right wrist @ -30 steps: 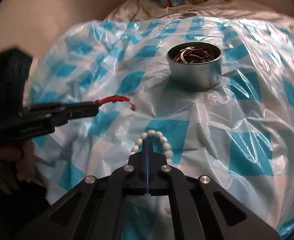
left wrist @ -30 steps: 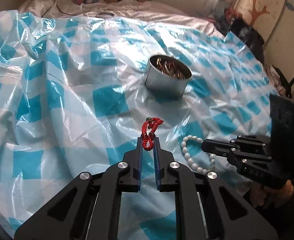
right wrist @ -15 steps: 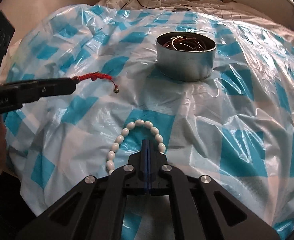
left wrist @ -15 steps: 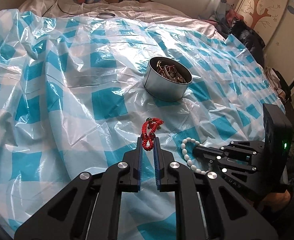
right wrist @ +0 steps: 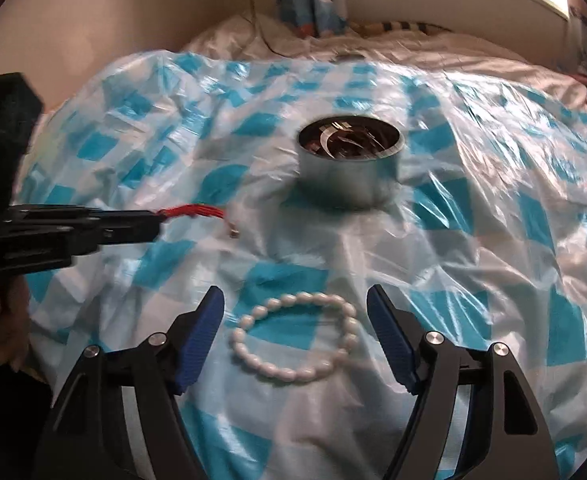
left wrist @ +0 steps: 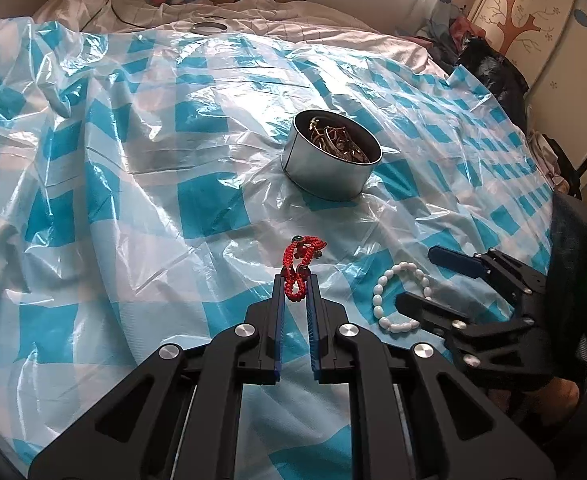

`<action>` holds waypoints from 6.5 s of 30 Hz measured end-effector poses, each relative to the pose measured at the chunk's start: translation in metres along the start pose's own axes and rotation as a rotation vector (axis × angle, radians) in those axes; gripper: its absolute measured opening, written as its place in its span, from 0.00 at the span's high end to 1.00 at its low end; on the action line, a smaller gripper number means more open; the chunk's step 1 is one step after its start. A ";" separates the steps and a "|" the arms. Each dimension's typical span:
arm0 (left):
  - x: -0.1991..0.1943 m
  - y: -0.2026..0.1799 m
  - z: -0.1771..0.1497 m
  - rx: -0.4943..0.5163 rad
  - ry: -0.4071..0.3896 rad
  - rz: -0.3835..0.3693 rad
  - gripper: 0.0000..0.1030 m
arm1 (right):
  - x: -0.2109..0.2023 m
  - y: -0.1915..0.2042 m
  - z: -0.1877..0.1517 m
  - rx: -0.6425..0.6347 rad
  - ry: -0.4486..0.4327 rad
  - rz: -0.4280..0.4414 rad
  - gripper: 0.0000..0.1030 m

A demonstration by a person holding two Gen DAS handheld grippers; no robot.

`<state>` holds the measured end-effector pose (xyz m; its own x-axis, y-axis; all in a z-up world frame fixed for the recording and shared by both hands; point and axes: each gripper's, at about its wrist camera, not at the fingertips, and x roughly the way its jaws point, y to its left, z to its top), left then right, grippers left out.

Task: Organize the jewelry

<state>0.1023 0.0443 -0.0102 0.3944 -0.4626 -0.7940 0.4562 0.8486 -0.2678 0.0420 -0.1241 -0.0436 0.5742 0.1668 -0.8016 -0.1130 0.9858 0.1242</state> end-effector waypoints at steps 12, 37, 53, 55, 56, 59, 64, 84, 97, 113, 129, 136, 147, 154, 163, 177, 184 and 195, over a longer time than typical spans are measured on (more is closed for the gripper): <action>-0.002 -0.001 0.004 -0.007 -0.016 -0.015 0.91 | -0.008 -0.024 0.004 0.108 -0.031 0.044 0.92; 0.023 -0.036 0.086 -0.044 -0.143 -0.139 0.91 | -0.044 -0.084 0.091 0.367 -0.381 0.376 0.92; 0.050 0.000 0.101 -0.226 -0.162 -0.016 0.54 | 0.051 -0.073 0.130 0.319 -0.138 0.312 0.62; 0.046 0.001 0.096 -0.201 -0.160 0.030 0.54 | 0.047 -0.075 0.128 0.331 -0.154 0.321 0.62; 0.045 0.000 0.095 -0.191 -0.157 0.040 0.54 | 0.045 -0.075 0.128 0.334 -0.157 0.321 0.62; 0.041 -0.006 0.089 -0.133 -0.153 0.098 0.54 | 0.043 -0.074 0.126 0.334 -0.158 0.314 0.60; 0.032 -0.016 0.084 -0.049 -0.178 0.192 0.49 | 0.039 -0.067 0.127 0.304 -0.169 0.280 0.56; 0.023 -0.028 0.083 0.020 -0.214 0.299 0.32 | 0.030 -0.052 0.126 0.193 -0.213 0.132 0.32; 0.021 -0.035 0.081 0.055 -0.227 0.331 0.24 | 0.034 -0.056 0.124 0.206 -0.192 0.086 0.27; 0.028 -0.035 0.070 0.037 -0.160 0.299 0.13 | 0.004 -0.068 0.076 0.323 -0.118 -0.073 0.14; 0.017 -0.042 0.035 0.071 -0.147 0.351 0.08 | 0.001 -0.047 0.044 0.270 -0.056 -0.168 0.09; 0.011 -0.031 0.029 0.056 -0.151 0.372 0.08 | 0.004 -0.044 0.047 0.263 -0.045 -0.156 0.08; 0.016 -0.035 0.032 0.060 -0.145 0.370 0.08 | 0.006 -0.046 0.047 0.278 -0.028 -0.147 0.07; 0.017 -0.036 0.034 0.058 -0.142 0.393 0.08 | 0.005 -0.047 0.046 0.284 -0.027 -0.146 0.07; 0.012 -0.037 0.034 0.063 -0.160 0.421 0.08 | 0.006 -0.047 0.045 0.279 -0.017 -0.148 0.07; 0.007 -0.035 0.036 0.047 -0.187 0.445 0.07 | 0.007 -0.046 0.045 0.275 -0.014 -0.143 0.07; 0.000 -0.035 0.037 0.041 -0.216 0.448 0.07 | 0.007 -0.045 0.045 0.272 -0.012 -0.139 0.07; -0.004 -0.038 0.038 0.051 -0.237 0.460 0.07 | 0.008 -0.044 0.045 0.270 -0.010 -0.137 0.07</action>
<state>0.1137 0.0041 0.0237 0.7301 -0.0951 -0.6767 0.2292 0.9670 0.1114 0.0880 -0.1655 -0.0287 0.5771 0.0307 -0.8161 0.1853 0.9683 0.1675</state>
